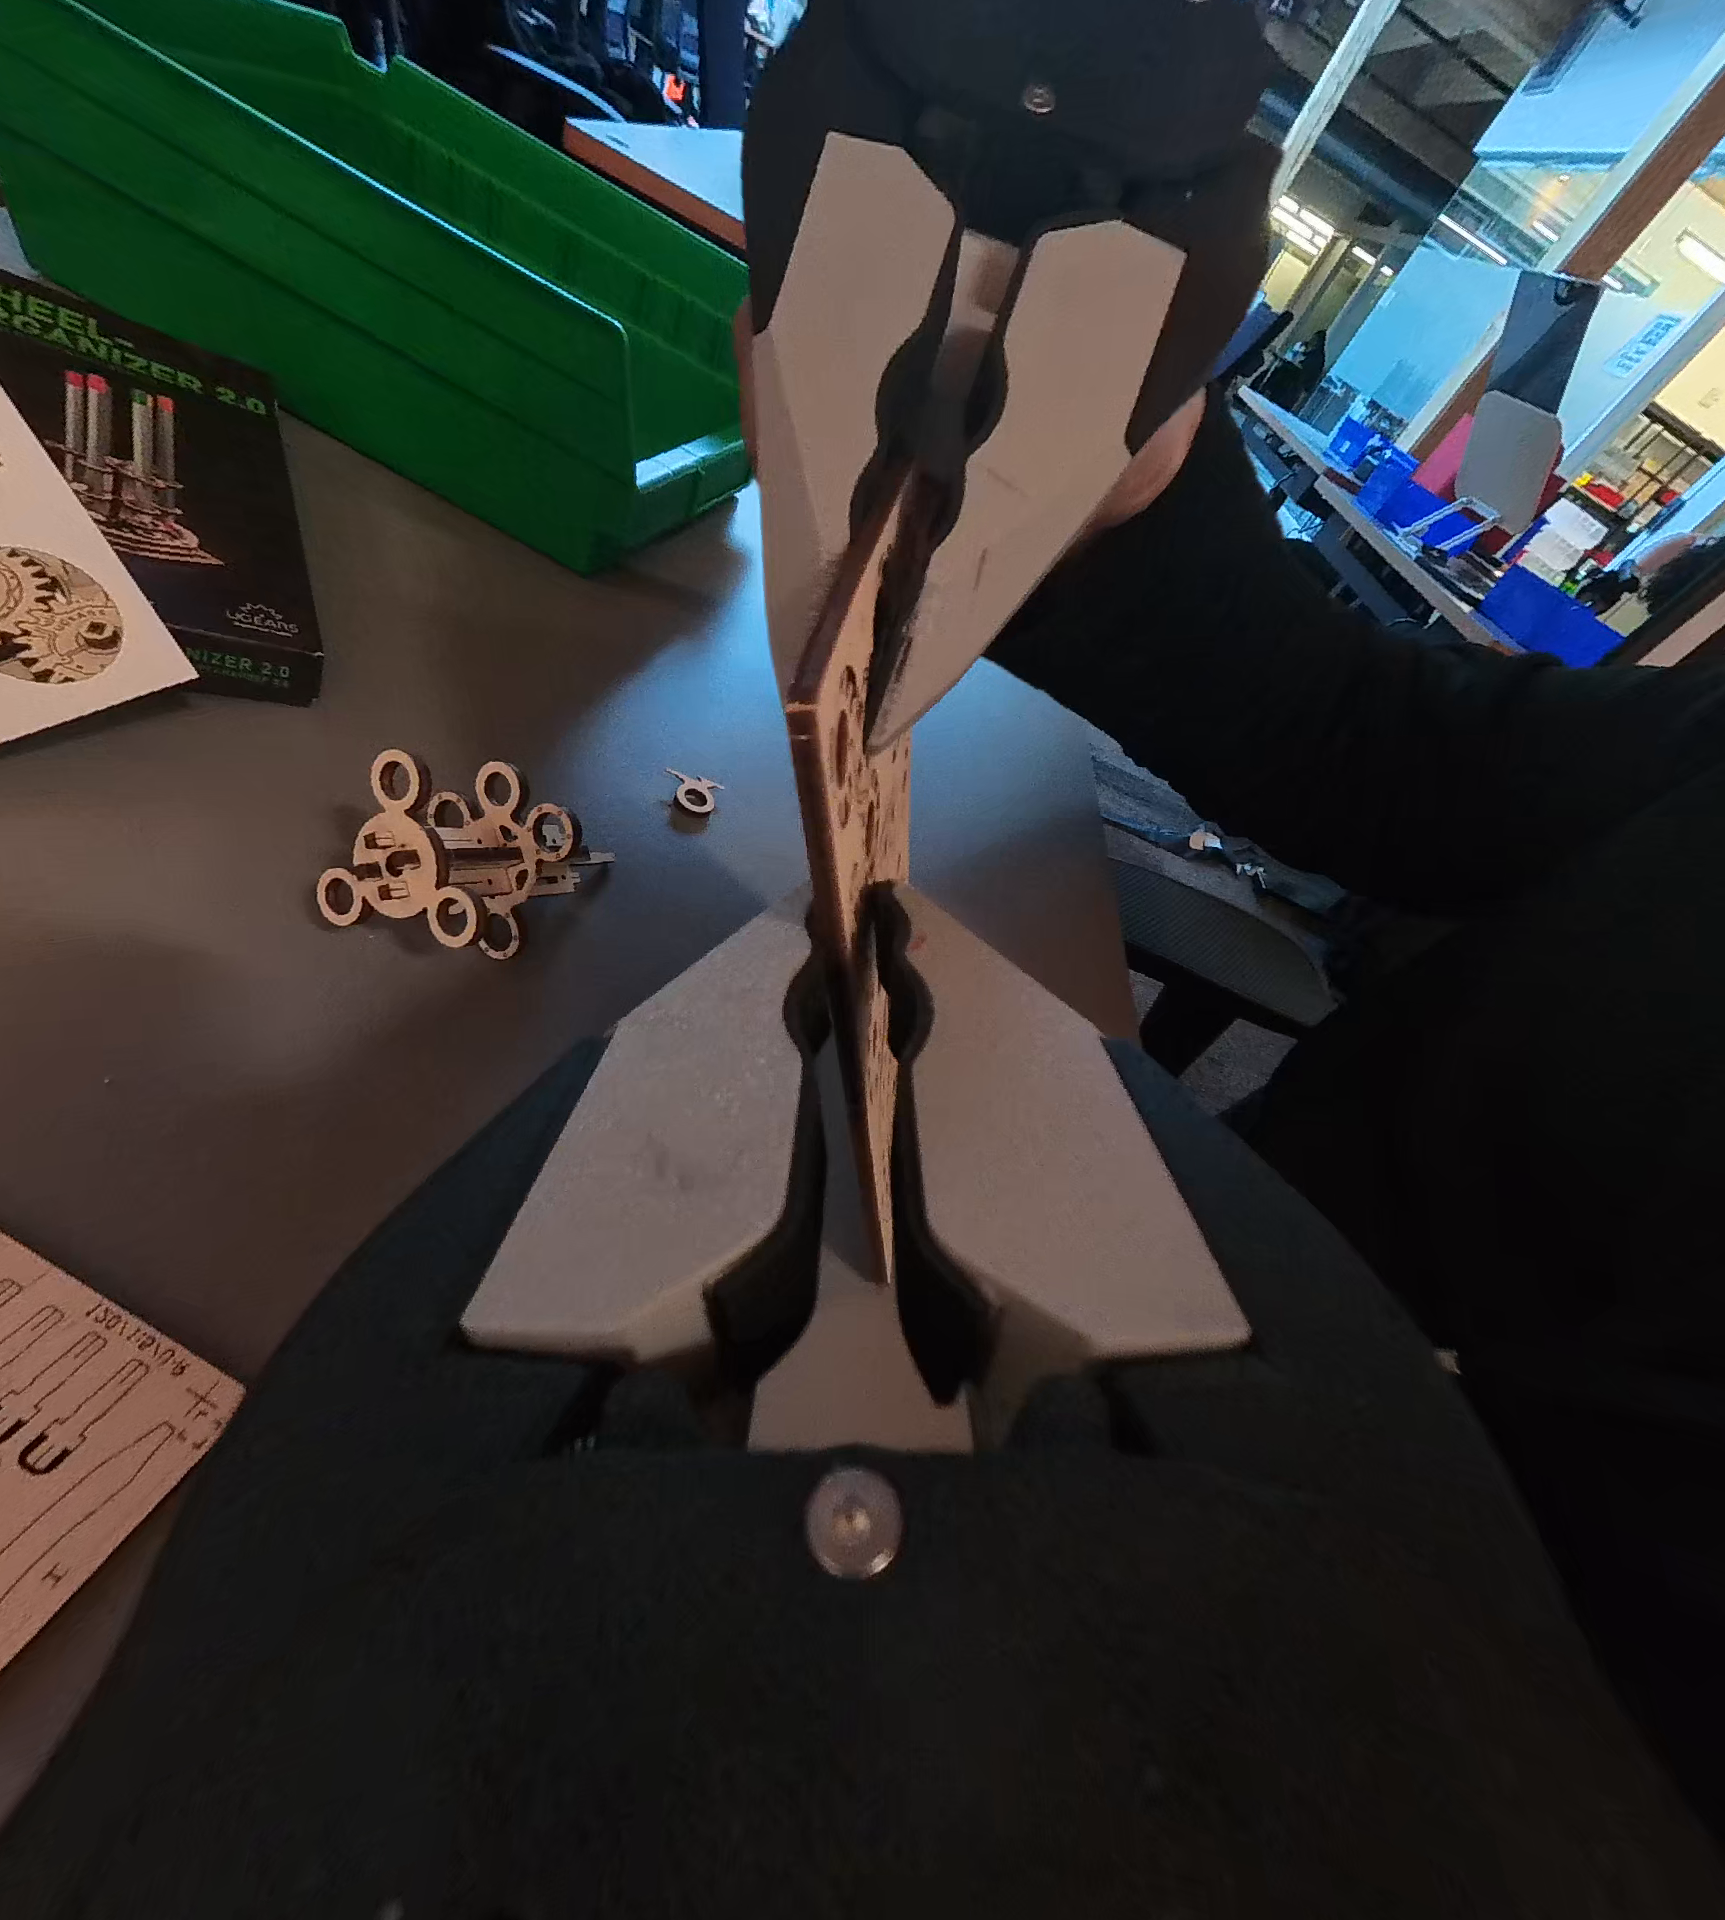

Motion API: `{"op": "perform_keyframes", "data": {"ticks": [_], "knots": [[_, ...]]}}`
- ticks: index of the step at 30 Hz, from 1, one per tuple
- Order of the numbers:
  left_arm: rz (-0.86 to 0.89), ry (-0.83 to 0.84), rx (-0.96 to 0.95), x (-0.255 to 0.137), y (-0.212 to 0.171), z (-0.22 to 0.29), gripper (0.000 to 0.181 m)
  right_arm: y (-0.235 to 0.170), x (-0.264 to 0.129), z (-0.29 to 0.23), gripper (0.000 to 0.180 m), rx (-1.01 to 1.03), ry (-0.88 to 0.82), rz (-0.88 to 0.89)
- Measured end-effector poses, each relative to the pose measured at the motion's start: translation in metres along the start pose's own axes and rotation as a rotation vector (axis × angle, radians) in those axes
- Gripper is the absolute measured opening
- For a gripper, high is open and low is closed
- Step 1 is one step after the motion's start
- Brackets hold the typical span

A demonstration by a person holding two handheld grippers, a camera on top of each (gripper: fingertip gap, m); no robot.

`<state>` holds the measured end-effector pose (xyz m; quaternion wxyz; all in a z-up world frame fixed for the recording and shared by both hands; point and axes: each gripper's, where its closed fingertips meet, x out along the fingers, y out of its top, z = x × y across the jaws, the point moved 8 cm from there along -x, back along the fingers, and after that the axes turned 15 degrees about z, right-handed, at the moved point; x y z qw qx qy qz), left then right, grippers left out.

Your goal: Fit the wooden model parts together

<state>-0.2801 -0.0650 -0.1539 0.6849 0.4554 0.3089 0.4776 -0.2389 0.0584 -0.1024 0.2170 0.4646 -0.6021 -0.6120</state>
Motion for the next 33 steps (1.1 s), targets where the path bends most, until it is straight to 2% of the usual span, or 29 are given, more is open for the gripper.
{"op": "perform_keyframes", "data": {"ticks": [2,8,16,22,30,33], "knots": [[0.015,0.000,-0.019,0.001,0.000,-0.001,0.001,0.002,-0.001,0.003,0.011,0.016,-0.020,-0.002],[0.034,0.012,-0.021,0.002,0.003,-0.001,0.001,0.011,0.004,-0.003,0.020,-0.145,-0.110,-0.046],[0.026,0.013,-0.022,0.003,0.001,-0.001,0.001,0.025,0.002,-0.003,0.018,-0.098,-0.032,-0.054],[0.010,0.008,0.004,0.006,0.000,0.003,0.001,0.025,0.018,-0.005,0.017,-0.156,-0.071,-0.185],[0.001,0.013,0.034,0.005,0.001,0.005,0.001,0.028,0.022,-0.008,0.006,-0.131,-0.007,-0.239],[-0.011,0.022,0.035,0.005,0.000,0.005,0.002,0.026,0.025,-0.005,0.005,-0.165,-0.032,-0.273]]}}
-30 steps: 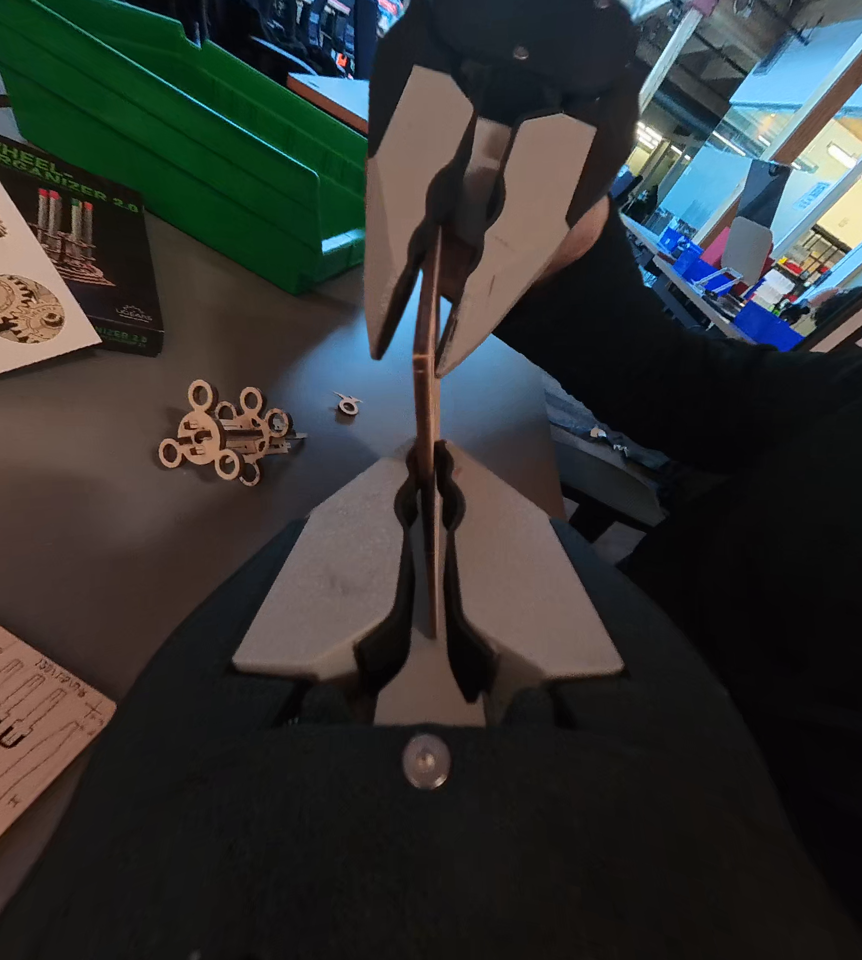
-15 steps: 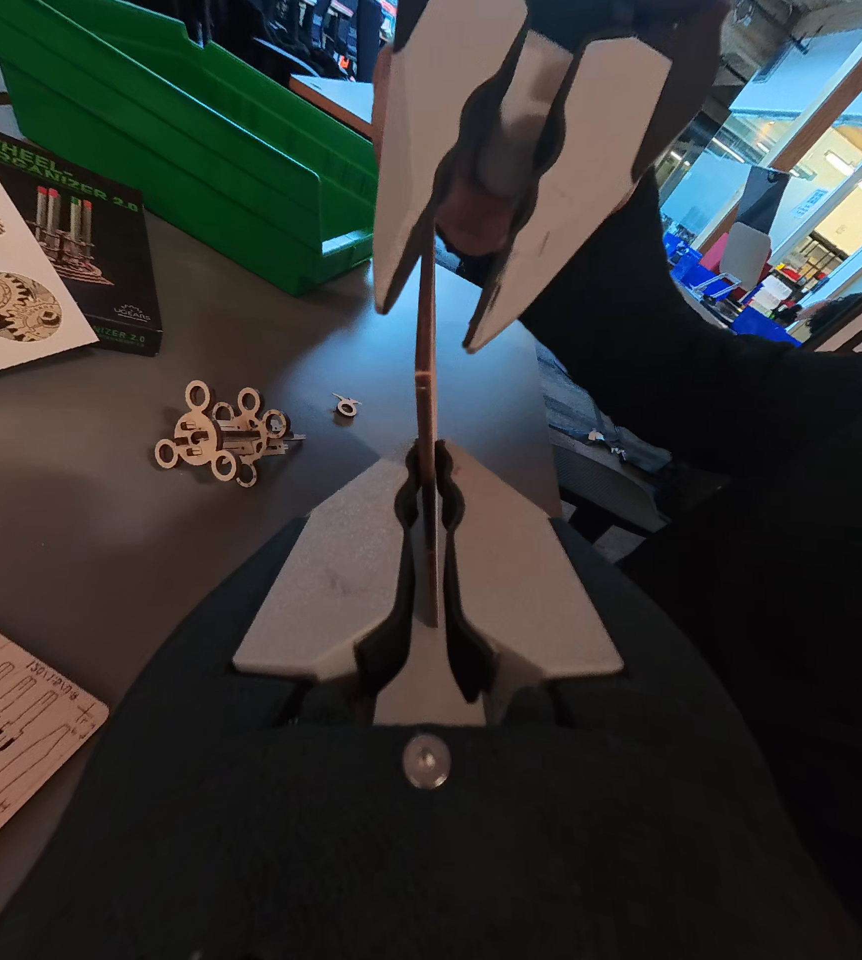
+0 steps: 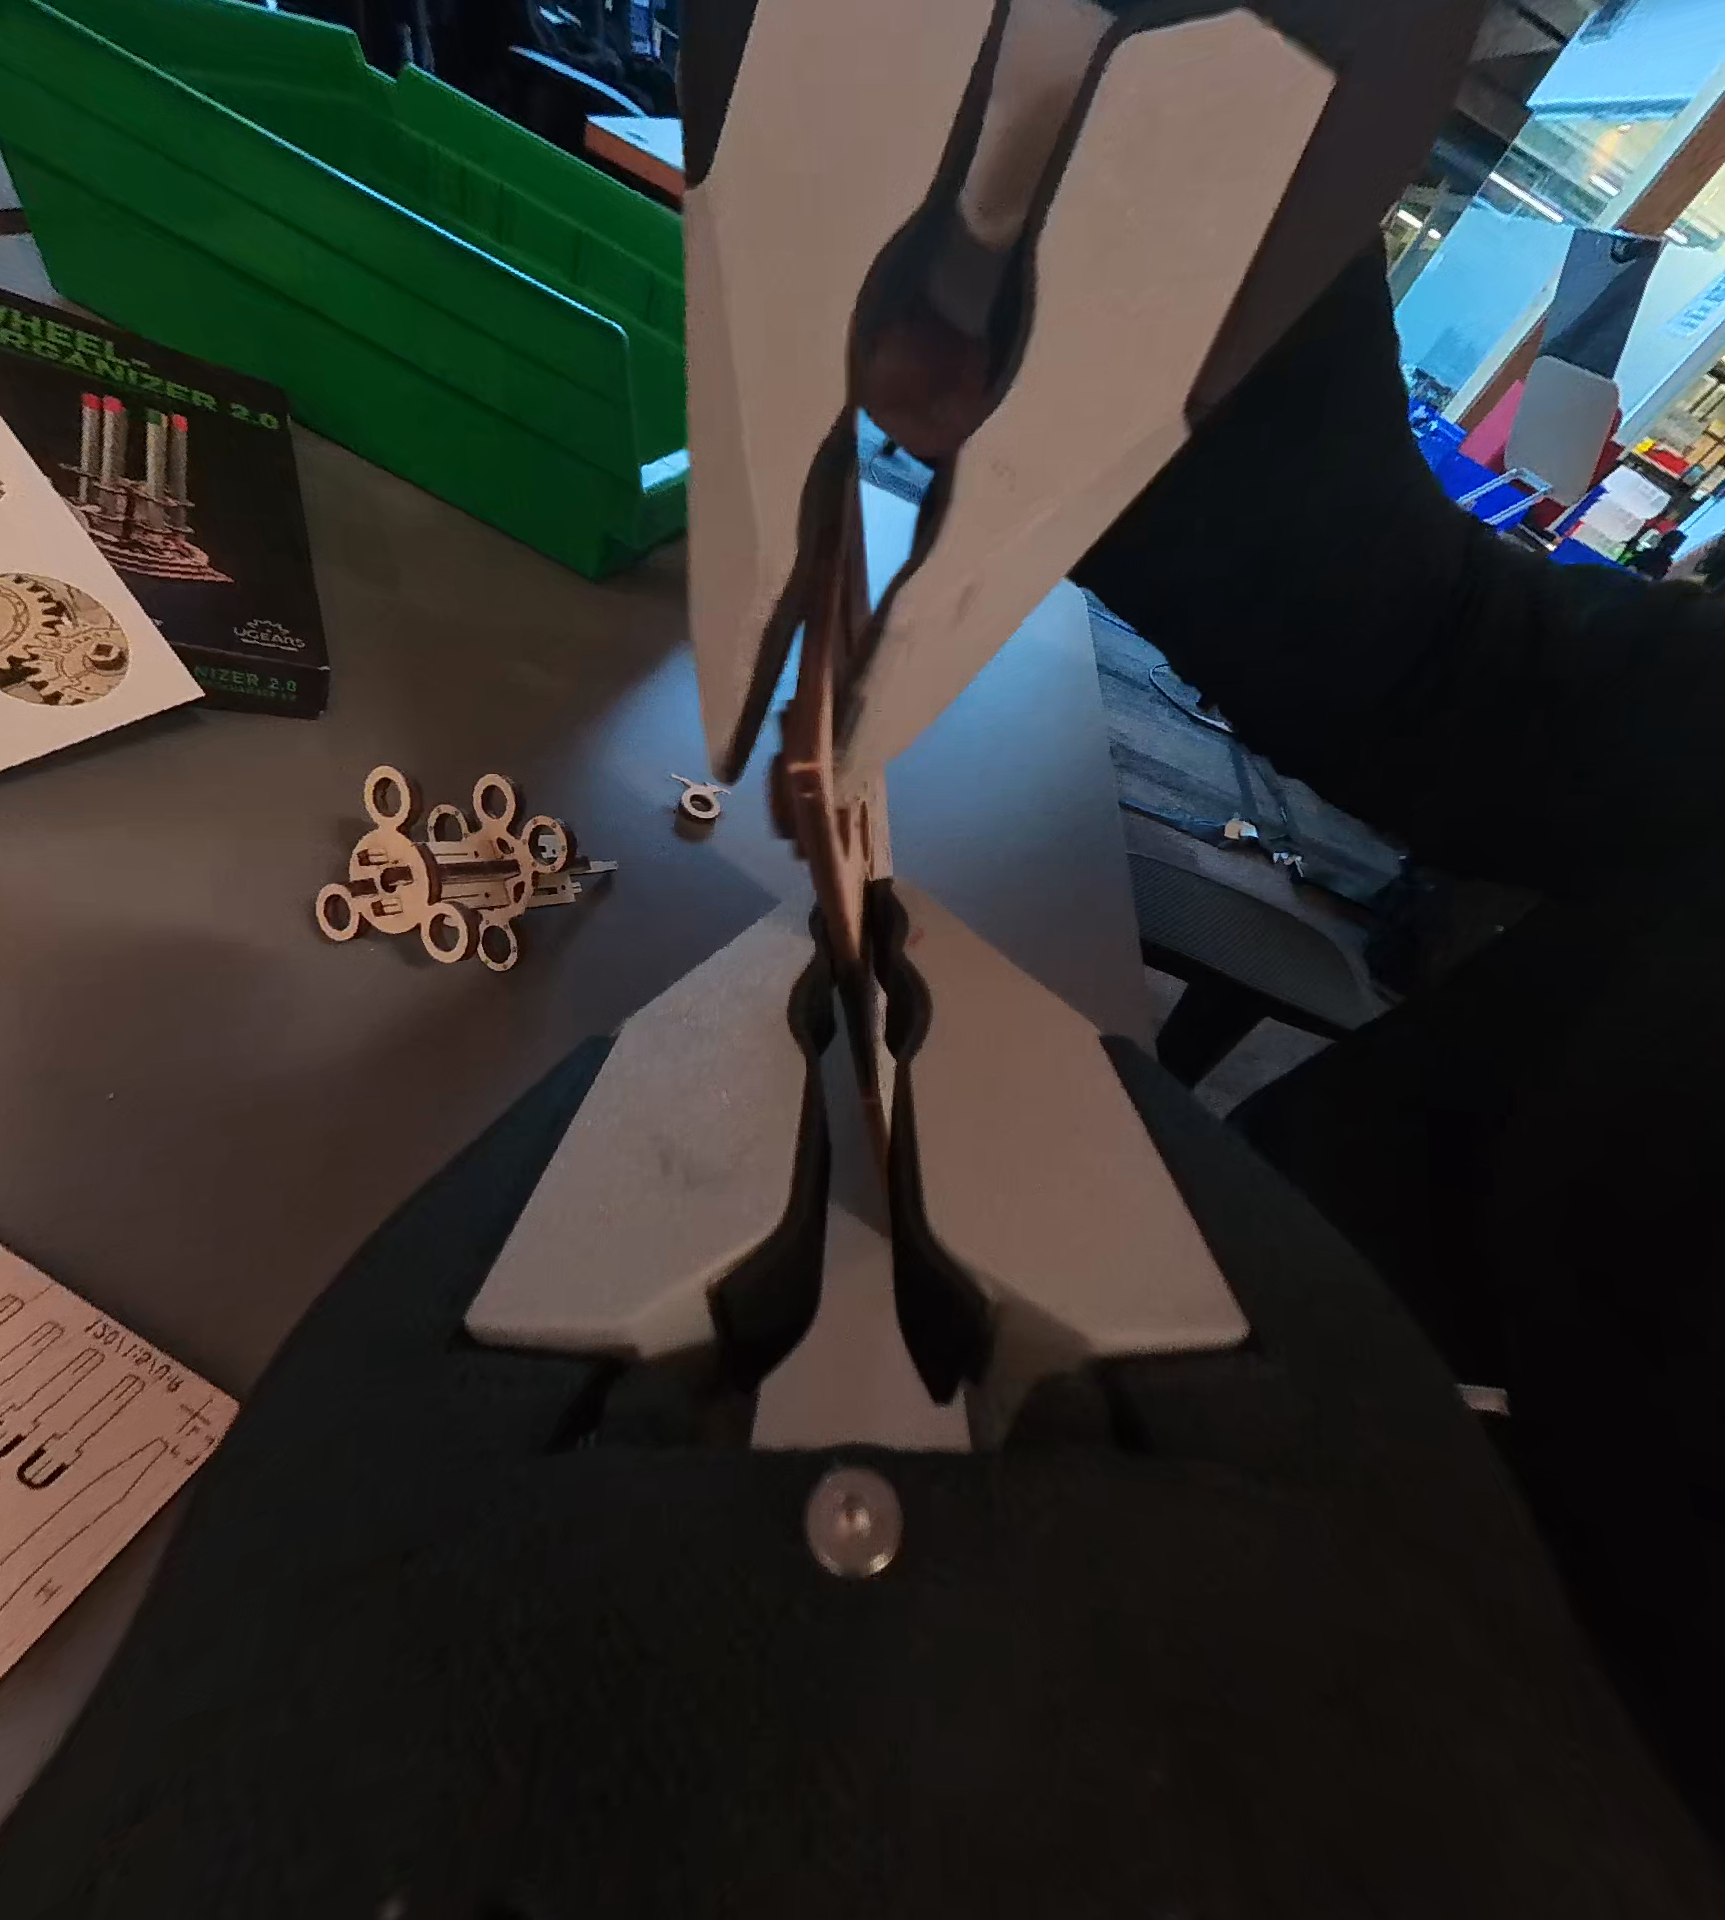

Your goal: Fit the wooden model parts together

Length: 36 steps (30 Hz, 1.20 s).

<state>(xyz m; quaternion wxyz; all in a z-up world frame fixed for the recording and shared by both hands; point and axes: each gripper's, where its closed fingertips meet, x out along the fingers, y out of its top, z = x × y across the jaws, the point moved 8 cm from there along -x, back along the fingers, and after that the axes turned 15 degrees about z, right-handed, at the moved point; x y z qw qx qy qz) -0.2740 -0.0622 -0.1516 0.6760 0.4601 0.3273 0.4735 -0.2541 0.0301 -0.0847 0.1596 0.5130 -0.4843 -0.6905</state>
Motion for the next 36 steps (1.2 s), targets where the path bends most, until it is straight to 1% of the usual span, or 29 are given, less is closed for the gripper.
{"op": "perform_keyframes", "data": {"ticks": [2,8,9,11,12,16,21,24,31,33,36], "knots": [[-0.021,0.001,-0.015,0.000,-0.003,-0.001,0.003,-0.002,0.003,0.000,0.005,-0.026,-0.014,-0.033],[0.014,-0.005,-0.044,-0.001,0.000,-0.005,0.001,0.003,-0.001,0.000,0.006,-0.062,-0.054,0.001],[0.024,-0.006,-0.046,-0.001,0.001,-0.005,0.001,0.004,-0.003,0.000,0.008,-0.054,-0.063,0.002],[0.031,-0.003,-0.043,-0.002,0.001,-0.006,0.001,0.006,-0.008,0.001,0.021,-0.027,-0.070,0.000],[0.034,-0.002,-0.043,-0.002,0.001,-0.006,0.001,0.006,-0.012,0.001,0.023,-0.013,-0.066,0.004],[0.042,0.005,-0.049,-0.003,0.002,-0.008,0.001,0.003,-0.029,0.001,0.024,0.003,-0.108,0.025],[0.033,-0.006,-0.032,-0.001,0.001,-0.005,0.002,-0.012,-0.034,0.001,0.018,0.021,-0.132,0.028],[0.031,-0.004,-0.030,0.000,0.000,-0.005,0.001,-0.015,-0.036,0.002,0.011,0.026,-0.133,0.043],[0.004,-0.009,-0.015,0.002,-0.003,-0.004,0.002,-0.018,-0.032,0.002,0.007,-0.007,-0.142,-0.004],[0.002,-0.010,-0.007,0.002,-0.003,-0.003,0.002,-0.019,-0.030,0.003,0.006,-0.043,-0.172,-0.024],[-0.019,-0.001,-0.010,0.002,-0.005,-0.004,0.003,-0.022,-0.021,0.001,0.005,-0.156,-0.251,-0.099]]}}
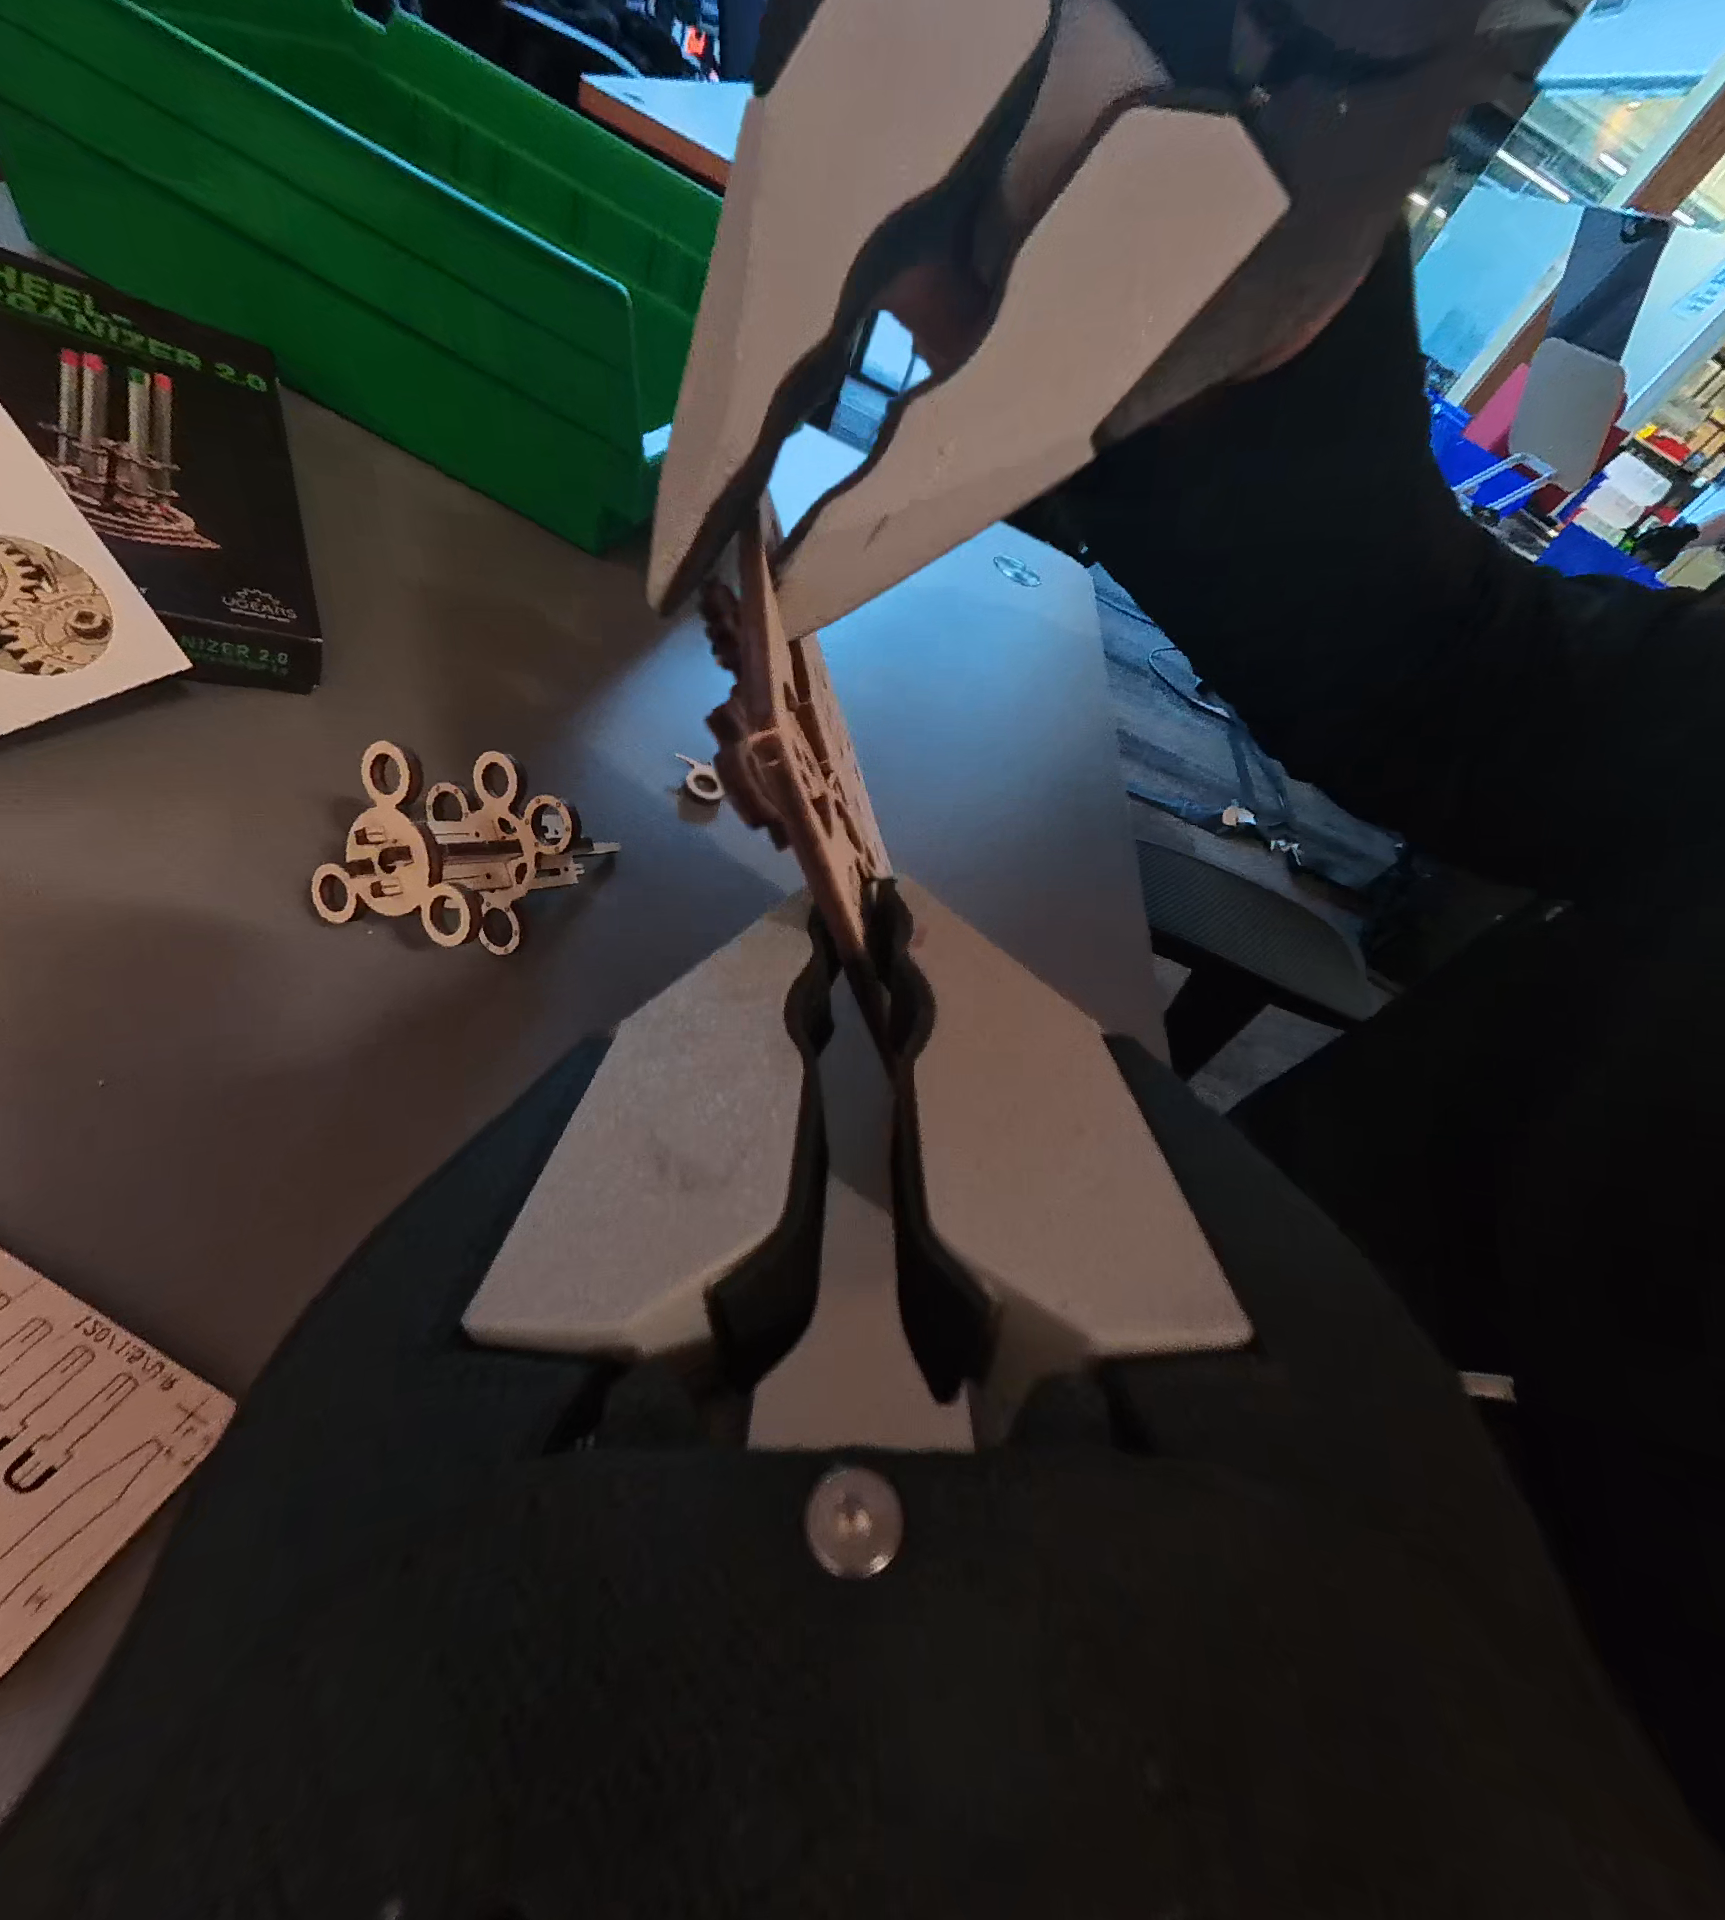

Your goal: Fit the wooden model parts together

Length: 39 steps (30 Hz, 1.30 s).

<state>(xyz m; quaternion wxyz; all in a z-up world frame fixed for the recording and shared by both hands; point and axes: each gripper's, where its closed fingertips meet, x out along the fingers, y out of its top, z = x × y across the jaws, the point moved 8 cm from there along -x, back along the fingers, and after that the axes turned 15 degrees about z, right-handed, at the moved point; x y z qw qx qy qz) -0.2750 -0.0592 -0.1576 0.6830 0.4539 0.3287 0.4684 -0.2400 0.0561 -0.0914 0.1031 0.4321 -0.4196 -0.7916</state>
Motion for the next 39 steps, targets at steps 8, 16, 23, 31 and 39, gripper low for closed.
{"op": "perform_keyframes", "data": {"ticks": [8,16,23,31,39], "knots": [[0.048,-0.026,-0.051,-0.002,0.004,-0.001,0.001,0.001,-0.012,0.010,0.027,0.129,0.029,0.064],[0.071,-0.041,-0.048,-0.003,0.006,0.000,0.001,0.003,-0.017,0.014,0.045,0.103,-0.039,0.077],[0.047,-0.014,-0.063,-0.002,0.003,-0.003,0.001,0.007,-0.014,0.006,0.053,-0.164,-0.134,0.058],[0.045,-0.032,-0.086,-0.003,0.001,-0.005,0.001,0.018,-0.031,-0.001,0.054,-0.081,0.007,0.204],[0.036,-0.072,-0.014,0.001,0.001,0.004,0.001,0.003,0.005,-0.007,0.039,-0.054,0.065,0.052]]}}
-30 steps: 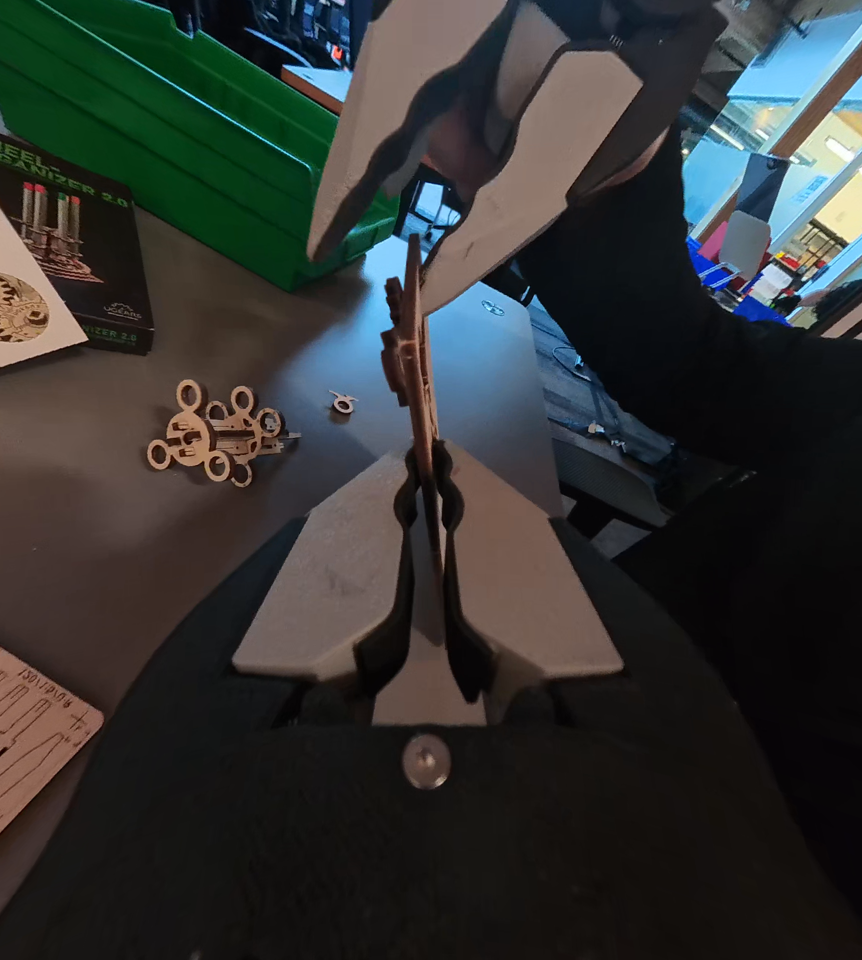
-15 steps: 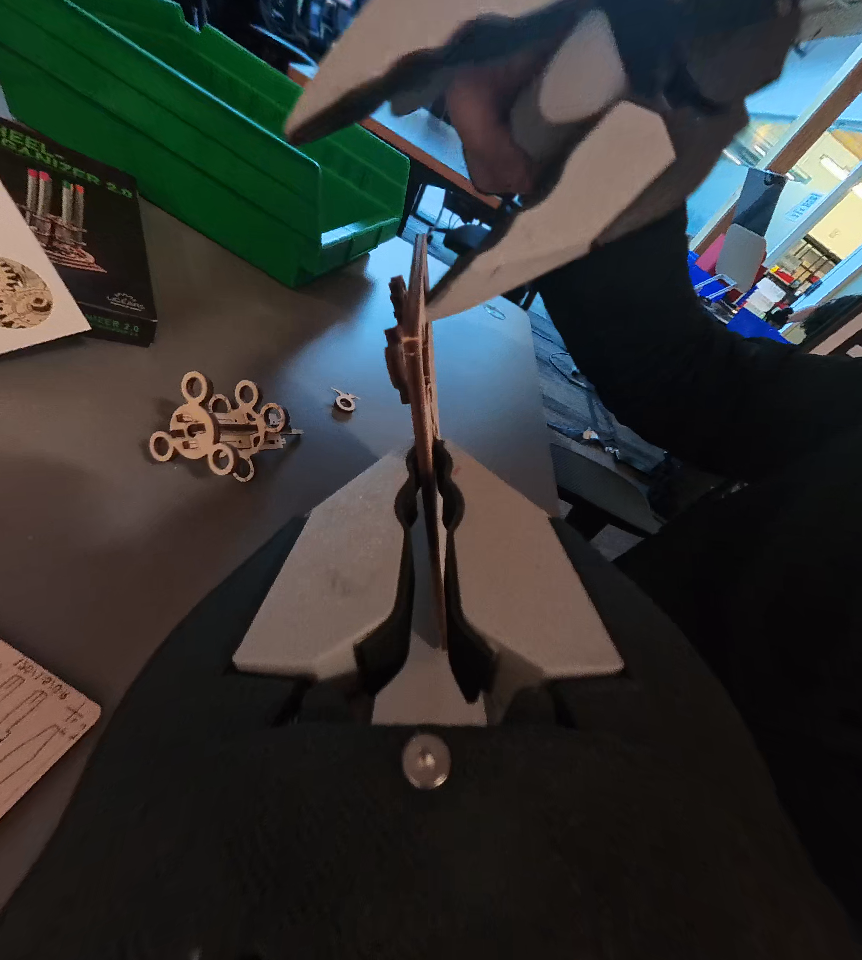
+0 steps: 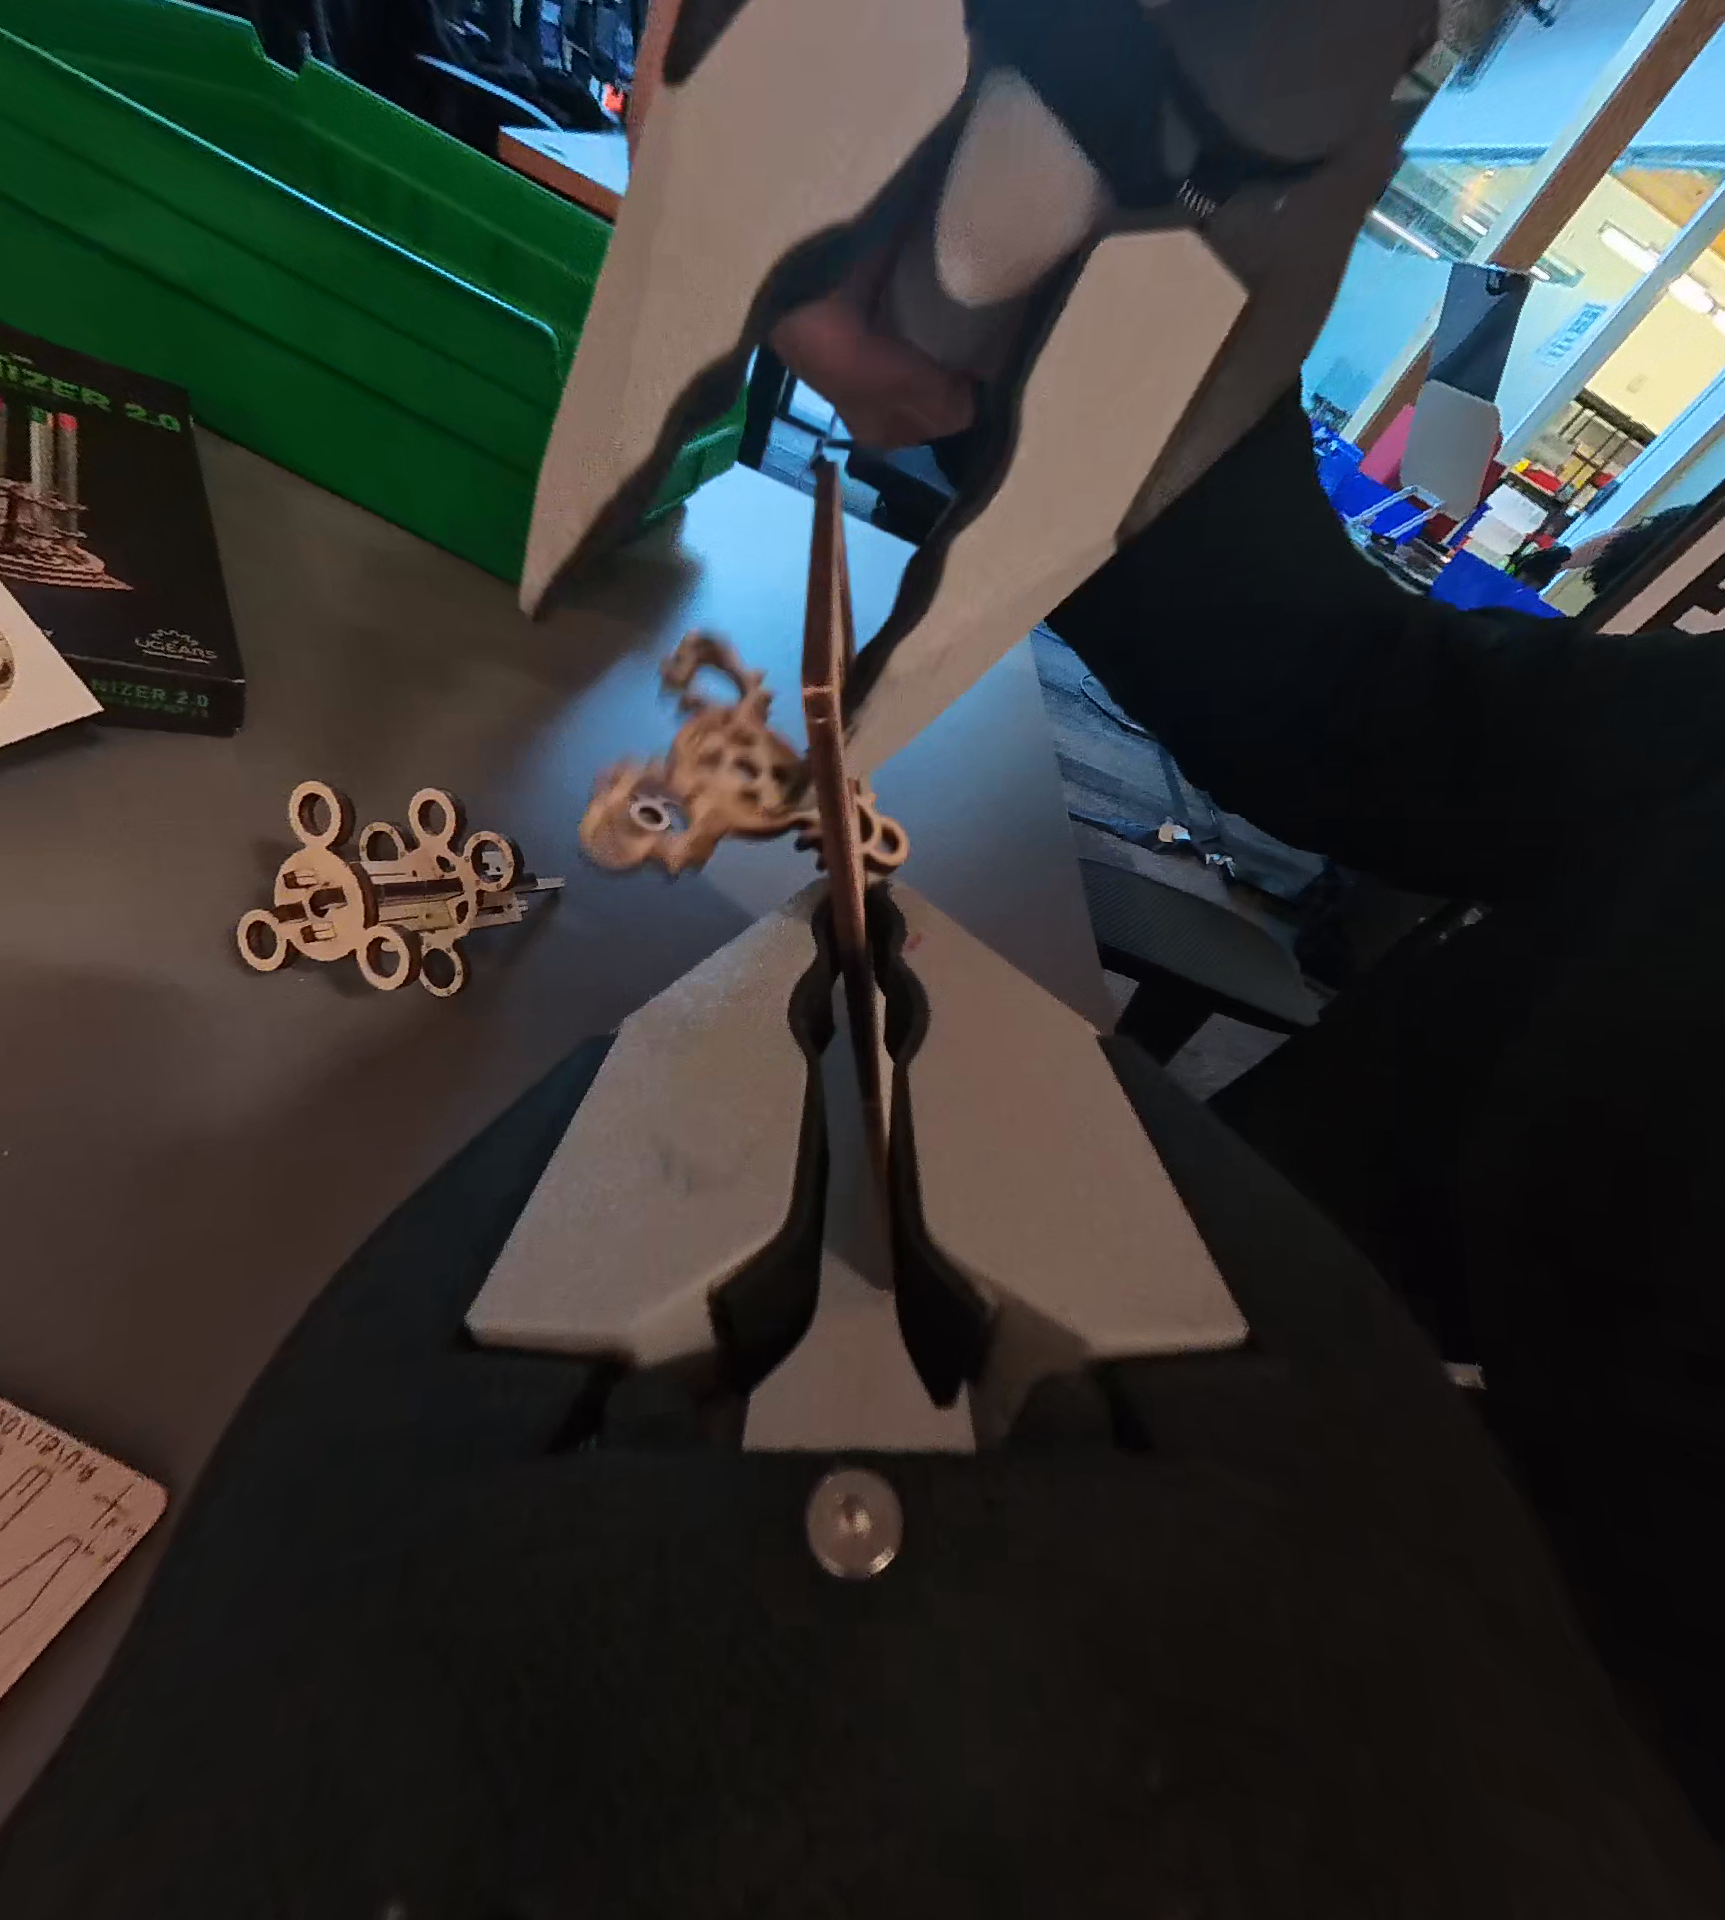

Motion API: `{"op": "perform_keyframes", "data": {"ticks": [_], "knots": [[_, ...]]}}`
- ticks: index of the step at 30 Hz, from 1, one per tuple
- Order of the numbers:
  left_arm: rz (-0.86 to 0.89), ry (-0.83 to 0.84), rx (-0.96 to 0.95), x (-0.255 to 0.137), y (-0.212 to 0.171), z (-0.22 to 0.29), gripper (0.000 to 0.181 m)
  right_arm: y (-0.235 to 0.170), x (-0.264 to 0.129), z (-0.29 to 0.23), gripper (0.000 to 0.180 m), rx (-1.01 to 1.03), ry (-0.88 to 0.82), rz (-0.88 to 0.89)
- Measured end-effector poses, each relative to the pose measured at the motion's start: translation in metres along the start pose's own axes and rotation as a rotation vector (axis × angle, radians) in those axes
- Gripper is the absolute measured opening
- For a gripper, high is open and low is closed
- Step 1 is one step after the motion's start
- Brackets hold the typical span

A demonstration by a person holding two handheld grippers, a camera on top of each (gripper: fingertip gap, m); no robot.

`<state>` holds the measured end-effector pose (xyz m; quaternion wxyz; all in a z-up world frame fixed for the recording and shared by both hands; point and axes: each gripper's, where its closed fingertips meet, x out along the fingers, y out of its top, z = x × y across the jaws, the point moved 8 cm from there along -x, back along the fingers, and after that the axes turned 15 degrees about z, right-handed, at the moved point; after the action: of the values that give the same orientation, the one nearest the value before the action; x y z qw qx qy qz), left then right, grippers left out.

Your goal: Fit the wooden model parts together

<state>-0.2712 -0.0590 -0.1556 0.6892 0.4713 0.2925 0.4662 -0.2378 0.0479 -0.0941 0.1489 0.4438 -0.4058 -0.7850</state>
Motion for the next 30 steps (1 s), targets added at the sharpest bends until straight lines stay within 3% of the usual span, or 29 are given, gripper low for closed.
{"op": "perform_keyframes", "data": {"ticks": [5,13,19,24,27,30], "knots": [[-0.005,0.004,0.009,0.000,0.000,0.000,0.002,-0.002,0.004,-0.001,0.018,0.026,0.054,-0.025],[0.088,-0.043,-0.031,-0.010,0.013,0.003,0.001,0.011,-0.019,0.005,0.055,0.009,-0.096,0.096],[0.127,-0.001,-0.063,-0.024,0.019,-0.008,0.001,0.025,-0.060,-0.001,0.057,0.153,-0.079,0.531],[0.208,-0.030,-0.128,-0.032,0.025,-0.006,0.001,-0.006,-0.061,0.001,0.060,0.250,-0.091,0.596],[0.316,0.001,-0.120,-0.061,0.049,0.010,0.001,-0.026,-0.059,-0.004,0.064,0.301,-0.059,0.633],[0.412,0.143,0.002,-0.119,0.101,0.035,0.001,-0.047,-0.054,-0.005,0.070,0.347,-0.045,0.612]]}}
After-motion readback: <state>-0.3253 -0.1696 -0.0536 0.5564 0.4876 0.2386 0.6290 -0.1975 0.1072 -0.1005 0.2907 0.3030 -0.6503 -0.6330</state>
